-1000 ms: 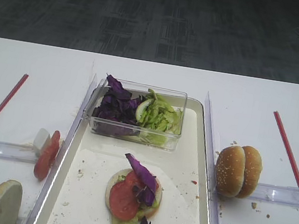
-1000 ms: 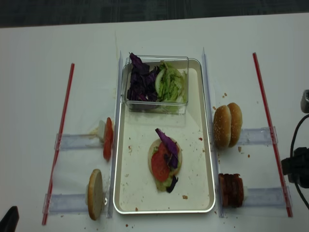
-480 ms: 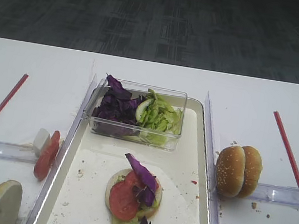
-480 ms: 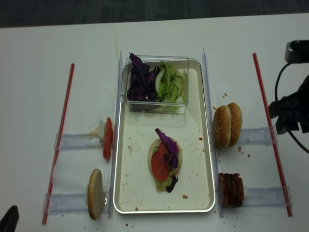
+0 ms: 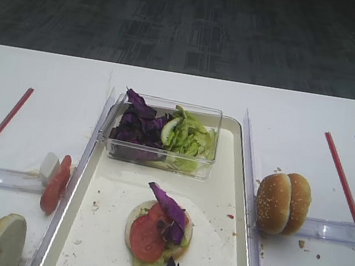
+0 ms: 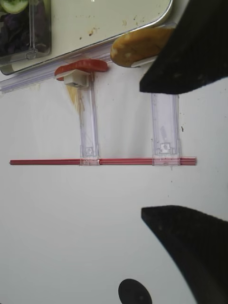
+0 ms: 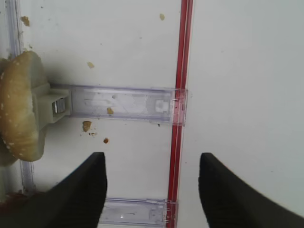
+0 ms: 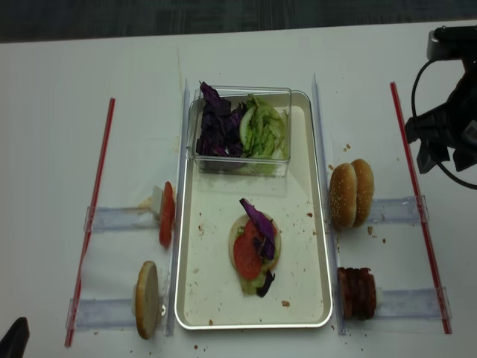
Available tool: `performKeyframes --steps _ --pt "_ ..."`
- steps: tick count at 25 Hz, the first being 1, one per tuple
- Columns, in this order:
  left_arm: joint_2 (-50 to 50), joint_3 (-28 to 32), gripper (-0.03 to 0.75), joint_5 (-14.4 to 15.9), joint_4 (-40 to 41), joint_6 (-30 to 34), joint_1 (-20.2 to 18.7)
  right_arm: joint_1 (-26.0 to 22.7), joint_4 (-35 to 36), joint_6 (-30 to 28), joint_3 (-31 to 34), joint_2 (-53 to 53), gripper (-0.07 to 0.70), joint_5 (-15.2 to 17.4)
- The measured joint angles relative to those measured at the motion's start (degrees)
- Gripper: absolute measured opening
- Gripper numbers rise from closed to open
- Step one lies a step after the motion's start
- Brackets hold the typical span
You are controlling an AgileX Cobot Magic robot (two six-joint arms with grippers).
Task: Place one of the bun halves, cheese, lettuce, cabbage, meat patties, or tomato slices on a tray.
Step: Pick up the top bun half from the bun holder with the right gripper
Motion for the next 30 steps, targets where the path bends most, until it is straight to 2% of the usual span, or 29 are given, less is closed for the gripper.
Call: performKeyframes --steps 7,22,30 --pt "0.00 0.00 0.491 0.00 0.00 0.00 0.00 0.86 0.87 0.00 0.00 0.00 0.468 0.47" --pt "0.00 0.00 0.491 0.00 0.00 0.00 0.00 17.01 8.08 0.00 0.00 0.00 0.468 -0.94" --pt "0.00 0.00 0.491 0.00 0.00 0.00 0.00 18.67 10.38 0.00 0.00 0.00 0.468 -1.96"
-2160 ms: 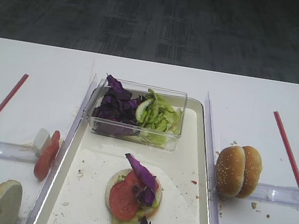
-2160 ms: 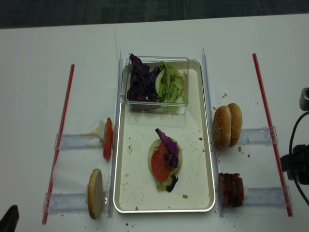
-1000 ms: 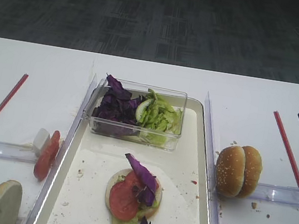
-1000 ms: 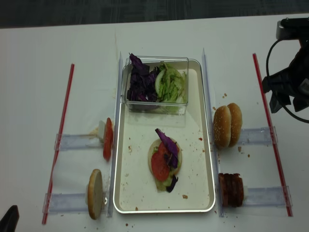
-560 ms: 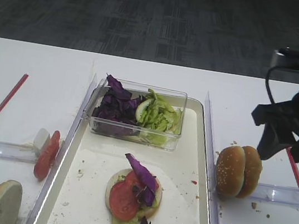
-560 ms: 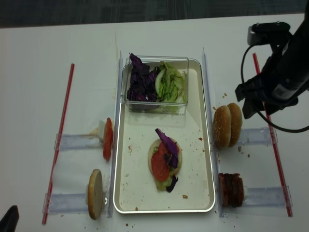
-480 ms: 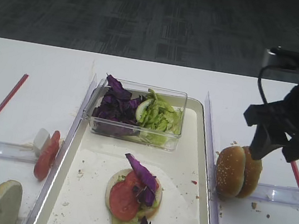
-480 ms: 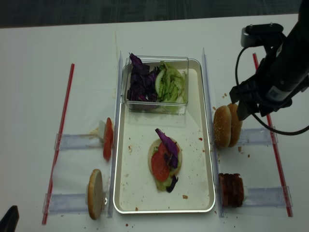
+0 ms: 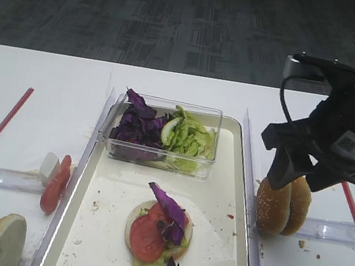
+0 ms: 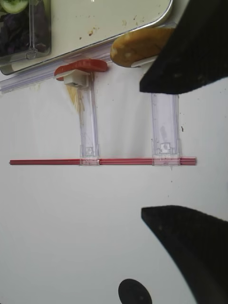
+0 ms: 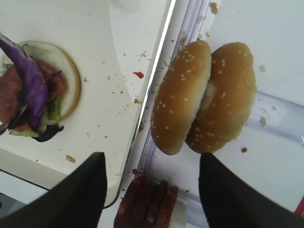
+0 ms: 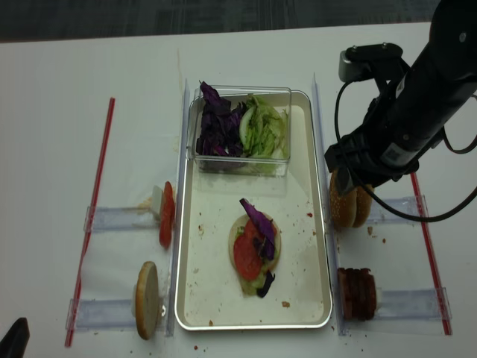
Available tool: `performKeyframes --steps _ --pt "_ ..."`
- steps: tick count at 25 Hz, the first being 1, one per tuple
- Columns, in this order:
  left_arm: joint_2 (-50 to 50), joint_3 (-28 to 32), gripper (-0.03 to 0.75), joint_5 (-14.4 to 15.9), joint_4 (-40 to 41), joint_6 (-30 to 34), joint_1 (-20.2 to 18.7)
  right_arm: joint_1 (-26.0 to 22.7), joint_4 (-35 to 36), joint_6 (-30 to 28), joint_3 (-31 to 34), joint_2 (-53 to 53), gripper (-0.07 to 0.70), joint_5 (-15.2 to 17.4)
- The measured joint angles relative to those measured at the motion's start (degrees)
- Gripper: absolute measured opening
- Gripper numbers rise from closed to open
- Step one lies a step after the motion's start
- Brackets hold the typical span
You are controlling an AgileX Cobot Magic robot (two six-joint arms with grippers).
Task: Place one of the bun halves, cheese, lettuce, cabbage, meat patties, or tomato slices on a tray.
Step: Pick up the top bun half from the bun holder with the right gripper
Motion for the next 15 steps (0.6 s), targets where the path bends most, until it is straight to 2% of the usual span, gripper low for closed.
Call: performKeyframes --steps 15 --pt "0.00 0.00 0.491 0.00 0.00 0.00 0.00 0.03 0.35 0.21 0.00 4.43 0.468 -3.40"
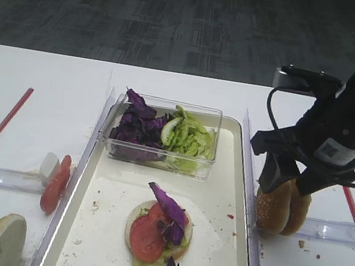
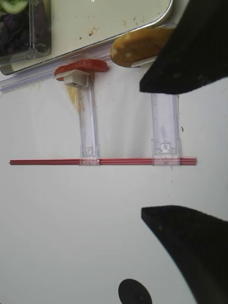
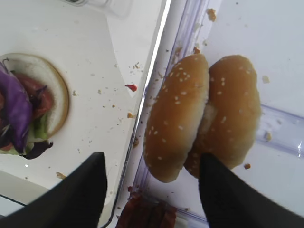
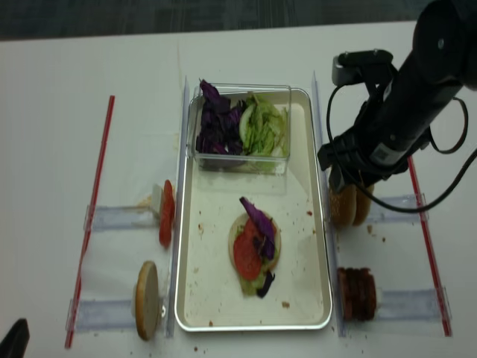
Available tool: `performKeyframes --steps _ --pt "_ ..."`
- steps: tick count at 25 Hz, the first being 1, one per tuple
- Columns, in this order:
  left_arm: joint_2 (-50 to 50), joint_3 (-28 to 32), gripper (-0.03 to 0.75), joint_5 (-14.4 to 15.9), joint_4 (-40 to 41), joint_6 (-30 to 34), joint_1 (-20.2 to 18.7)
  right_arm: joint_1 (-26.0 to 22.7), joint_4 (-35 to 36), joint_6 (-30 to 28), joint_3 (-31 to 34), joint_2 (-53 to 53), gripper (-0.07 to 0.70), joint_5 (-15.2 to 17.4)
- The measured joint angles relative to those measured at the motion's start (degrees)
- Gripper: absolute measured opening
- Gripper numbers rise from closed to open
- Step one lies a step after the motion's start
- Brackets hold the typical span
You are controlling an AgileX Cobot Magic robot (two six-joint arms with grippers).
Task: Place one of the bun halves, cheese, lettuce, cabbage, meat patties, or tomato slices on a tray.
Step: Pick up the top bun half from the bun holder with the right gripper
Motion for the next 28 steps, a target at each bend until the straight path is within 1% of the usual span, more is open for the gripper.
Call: performKeyframes --steps 7,14,20,22,27,28 --pt "0.00 0.00 0.491 0.00 0.00 0.00 0.00 0.00 0.13 -0.33 0.00 2.47 0.463 -1.67" --pt "0.00 0.00 0.491 0.00 0.00 0.00 0.00 0.00 0.38 -1.32 -0.08 4.18 0.404 -2.27" --pt "0.00 0.00 0.491 0.00 0.00 0.00 0.00 0.00 1.28 -1.90 -0.22 5.87 0.392 -2.73" --pt "0.00 0.00 0.491 0.00 0.00 0.00 0.00 0.00 1.27 -1.88 -0.22 5.87 0.369 -2.78" --pt "0.00 0.00 0.491 0.00 0.00 0.00 0.00 0.00 1.17 -1.88 -0.22 5.87 0.232 -2.87" --pt "0.00 0.00 0.491 0.00 0.00 0.00 0.00 0.00 1.17 -1.88 -0.22 5.87 0.218 -2.87"
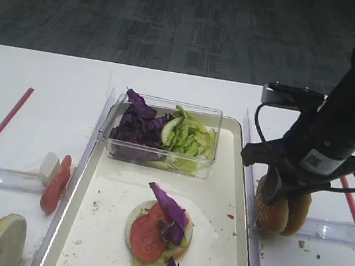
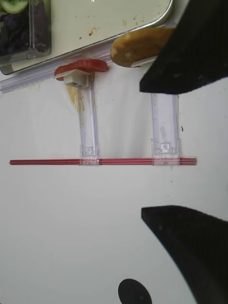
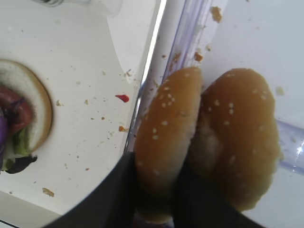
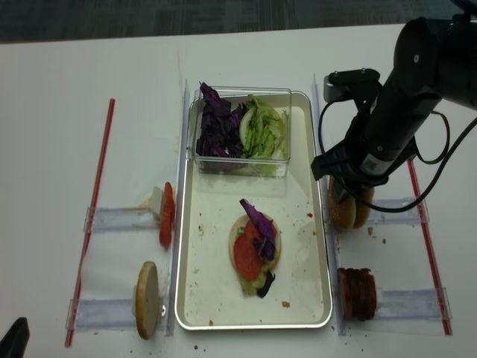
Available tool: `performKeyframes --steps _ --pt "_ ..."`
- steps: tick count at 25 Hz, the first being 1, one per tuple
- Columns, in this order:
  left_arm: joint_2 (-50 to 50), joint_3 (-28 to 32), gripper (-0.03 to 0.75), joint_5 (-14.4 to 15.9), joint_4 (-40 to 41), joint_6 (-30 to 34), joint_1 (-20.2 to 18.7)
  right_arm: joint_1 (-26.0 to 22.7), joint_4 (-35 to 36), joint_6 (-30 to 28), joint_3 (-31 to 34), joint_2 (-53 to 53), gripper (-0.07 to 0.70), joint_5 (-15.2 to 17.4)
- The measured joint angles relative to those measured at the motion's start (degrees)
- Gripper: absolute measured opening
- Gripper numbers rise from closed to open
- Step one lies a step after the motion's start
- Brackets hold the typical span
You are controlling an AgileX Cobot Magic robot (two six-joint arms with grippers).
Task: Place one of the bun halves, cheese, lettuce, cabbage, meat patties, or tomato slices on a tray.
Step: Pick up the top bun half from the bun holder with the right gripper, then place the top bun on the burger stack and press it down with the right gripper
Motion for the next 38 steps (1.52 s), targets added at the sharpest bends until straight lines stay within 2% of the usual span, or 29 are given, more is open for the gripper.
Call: performKeyframes --steps 9,22,31,38 --pt "0.00 0.00 0.491 0.00 0.00 0.00 0.00 0.00 0.10 -0.68 -0.13 0.00 0.197 0.75" --pt "0.00 0.00 0.491 0.00 0.00 0.00 0.00 0.00 0.98 -1.14 -8.43 0.00 0.194 8.39" --pt "0.00 0.00 0.491 0.00 0.00 0.00 0.00 0.00 1.49 -2.14 -9.54 -1.40 0.194 10.63" --pt "0.00 0.00 0.491 0.00 0.00 0.00 0.00 0.00 9.72 -8.46 -9.54 -1.40 0.194 16.06"
